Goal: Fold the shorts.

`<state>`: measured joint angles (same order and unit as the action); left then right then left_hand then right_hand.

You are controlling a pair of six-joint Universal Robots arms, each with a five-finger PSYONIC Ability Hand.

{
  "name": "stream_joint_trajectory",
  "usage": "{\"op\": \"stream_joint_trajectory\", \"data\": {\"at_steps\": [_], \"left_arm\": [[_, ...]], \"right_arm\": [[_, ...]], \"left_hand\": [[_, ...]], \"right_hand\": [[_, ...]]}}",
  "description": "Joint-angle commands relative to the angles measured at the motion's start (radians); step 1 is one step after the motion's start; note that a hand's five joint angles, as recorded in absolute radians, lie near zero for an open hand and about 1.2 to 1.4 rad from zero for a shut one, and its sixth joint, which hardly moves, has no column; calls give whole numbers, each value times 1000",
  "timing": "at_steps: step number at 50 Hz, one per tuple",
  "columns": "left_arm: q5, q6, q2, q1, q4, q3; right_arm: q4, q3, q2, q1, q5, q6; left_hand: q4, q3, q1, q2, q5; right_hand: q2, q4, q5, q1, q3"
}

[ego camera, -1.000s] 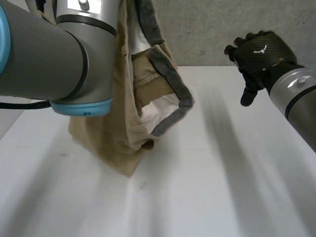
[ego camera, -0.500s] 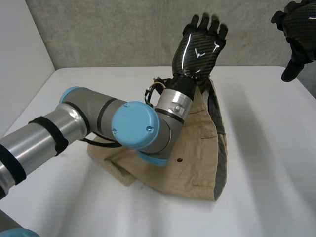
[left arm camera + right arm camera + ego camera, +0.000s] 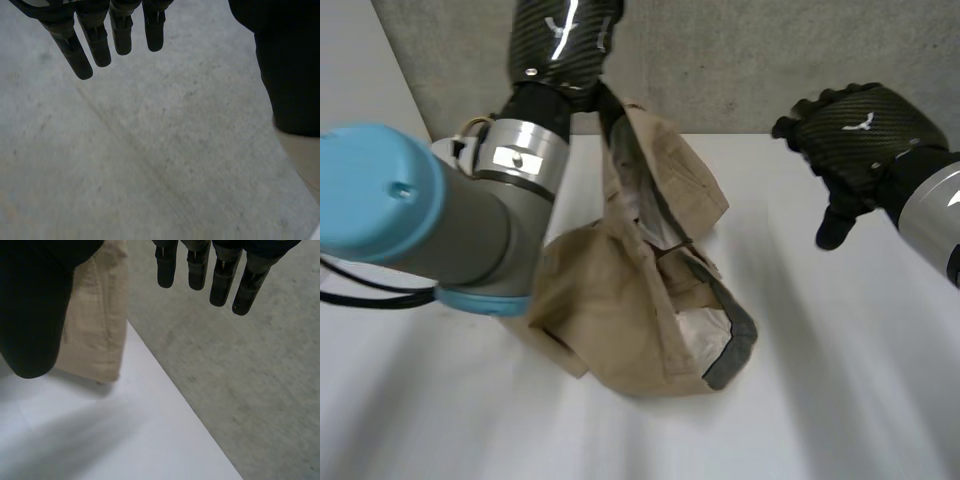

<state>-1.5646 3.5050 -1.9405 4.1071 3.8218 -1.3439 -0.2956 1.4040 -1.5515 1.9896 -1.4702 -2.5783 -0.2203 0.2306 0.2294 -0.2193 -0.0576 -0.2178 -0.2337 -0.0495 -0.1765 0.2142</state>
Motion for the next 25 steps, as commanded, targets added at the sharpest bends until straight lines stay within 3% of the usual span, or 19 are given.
{"op": "stream_joint_trajectory", "data": {"at_steps": [1, 7, 10, 17, 18, 21, 25], "left_arm": [[24, -77, 5, 41, -94, 38], [24, -87, -41, 32, -108, 86], [28, -135, -84, -4, -117, 121], [58, -291, -130, -60, -154, 189], [79, -329, -144, -74, -171, 207], [104, -366, -159, -88, -194, 235], [109, -388, -179, -94, -217, 272]], "right_arm": [[18, 4, -10, 37, -7, 1], [27, 4, -4, 35, -10, 1], [33, 1, -4, 31, -10, 3], [53, -2, -1, 23, -13, 6], [53, -2, -1, 23, -13, 6], [53, -3, -2, 21, -15, 6], [52, -3, -7, 21, -18, 6]], "left_hand": [[-23, 12, 13, -24, -11], [-87, 77, 78, -88, -75], [-1141, 1130, 1132, -1142, -1129], [-1176, 1166, 1167, -1177, -1164], [-1165, 1154, 1156, -1166, -1153], [-415, 405, 406, -416, -404], [-15, 5, 6, -16, -3]], "right_hand": [[43, 59, 50, 2, -40], [43, 59, 50, 2, -40], [43, 59, 50, 2, -40], [43, 59, 50, 2, -40], [43, 59, 50, 2, -40], [43, 59, 50, 2, -40], [43, 59, 50, 2, -40]]}}
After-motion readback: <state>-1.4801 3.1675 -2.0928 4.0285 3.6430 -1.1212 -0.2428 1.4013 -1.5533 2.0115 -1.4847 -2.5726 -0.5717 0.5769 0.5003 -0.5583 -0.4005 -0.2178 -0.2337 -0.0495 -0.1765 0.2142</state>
